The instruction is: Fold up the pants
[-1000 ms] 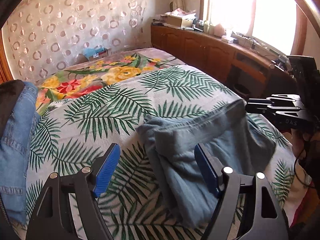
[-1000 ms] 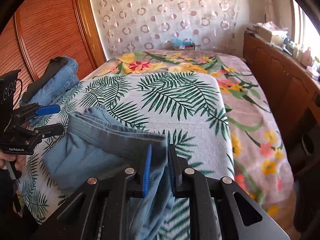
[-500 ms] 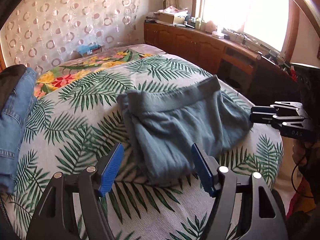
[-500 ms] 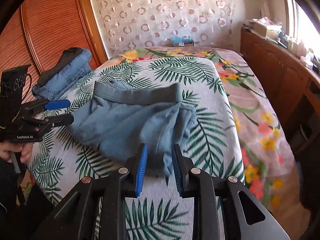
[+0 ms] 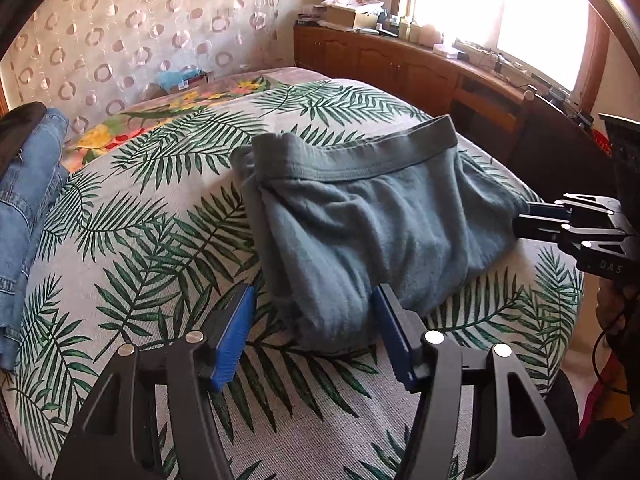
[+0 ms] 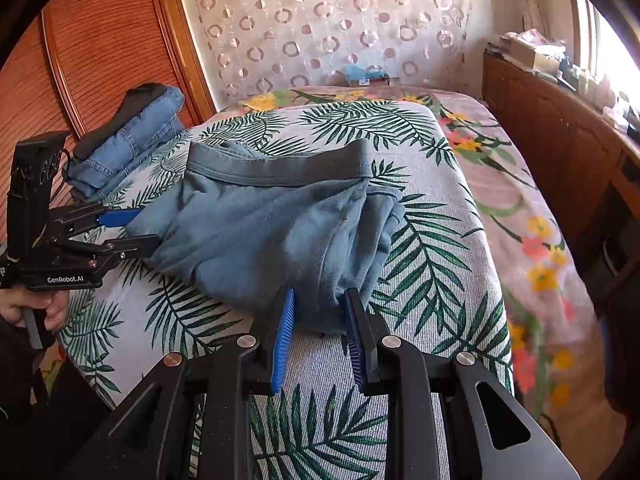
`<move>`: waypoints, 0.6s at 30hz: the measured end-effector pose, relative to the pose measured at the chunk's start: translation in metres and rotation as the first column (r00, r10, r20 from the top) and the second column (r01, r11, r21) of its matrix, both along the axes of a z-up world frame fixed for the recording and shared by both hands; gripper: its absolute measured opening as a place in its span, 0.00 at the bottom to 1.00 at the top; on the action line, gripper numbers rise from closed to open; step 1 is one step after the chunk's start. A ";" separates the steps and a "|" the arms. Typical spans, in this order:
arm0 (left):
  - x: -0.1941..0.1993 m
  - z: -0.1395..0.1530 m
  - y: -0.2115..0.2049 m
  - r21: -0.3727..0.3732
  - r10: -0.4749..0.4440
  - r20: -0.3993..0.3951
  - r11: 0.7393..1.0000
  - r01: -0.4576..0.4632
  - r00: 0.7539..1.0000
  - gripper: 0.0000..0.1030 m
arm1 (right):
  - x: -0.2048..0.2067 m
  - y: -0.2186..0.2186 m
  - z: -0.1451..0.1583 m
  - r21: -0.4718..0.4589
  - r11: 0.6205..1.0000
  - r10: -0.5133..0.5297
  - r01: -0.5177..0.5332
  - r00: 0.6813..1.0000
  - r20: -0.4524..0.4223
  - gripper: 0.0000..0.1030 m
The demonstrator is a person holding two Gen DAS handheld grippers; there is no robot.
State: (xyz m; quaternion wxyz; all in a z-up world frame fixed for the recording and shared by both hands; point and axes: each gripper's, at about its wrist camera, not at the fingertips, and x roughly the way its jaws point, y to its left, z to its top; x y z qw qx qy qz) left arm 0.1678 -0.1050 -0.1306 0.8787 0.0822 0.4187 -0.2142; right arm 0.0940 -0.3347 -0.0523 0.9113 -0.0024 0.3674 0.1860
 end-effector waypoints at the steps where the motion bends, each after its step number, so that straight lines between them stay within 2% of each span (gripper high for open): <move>1: 0.000 -0.001 0.000 -0.001 0.001 -0.003 1.000 -0.001 1.000 0.60 | -0.001 0.000 0.000 -0.008 1.000 0.003 -0.003 1.000 0.005 0.11; 10: 0.003 -0.004 0.004 -0.016 0.005 -0.018 1.000 -0.005 1.000 0.60 | -0.009 -0.017 0.013 -0.002 0.999 -0.036 0.036 0.998 0.053 0.05; 14: 0.003 -0.004 0.006 -0.029 0.010 -0.021 1.000 -0.011 1.000 0.60 | -0.010 -0.011 0.003 -0.038 0.998 -0.039 0.040 0.999 0.030 0.04; 17: 0.002 -0.002 0.006 -0.034 0.011 -0.008 0.999 -0.011 1.000 0.60 | -0.009 -0.009 -0.005 -0.030 0.999 -0.035 0.035 0.999 0.001 0.04; 18: 0.002 0.000 0.007 -0.034 0.011 -0.001 0.999 -0.011 1.000 0.57 | -0.010 -0.009 -0.005 -0.029 0.999 -0.032 0.032 0.999 0.003 0.05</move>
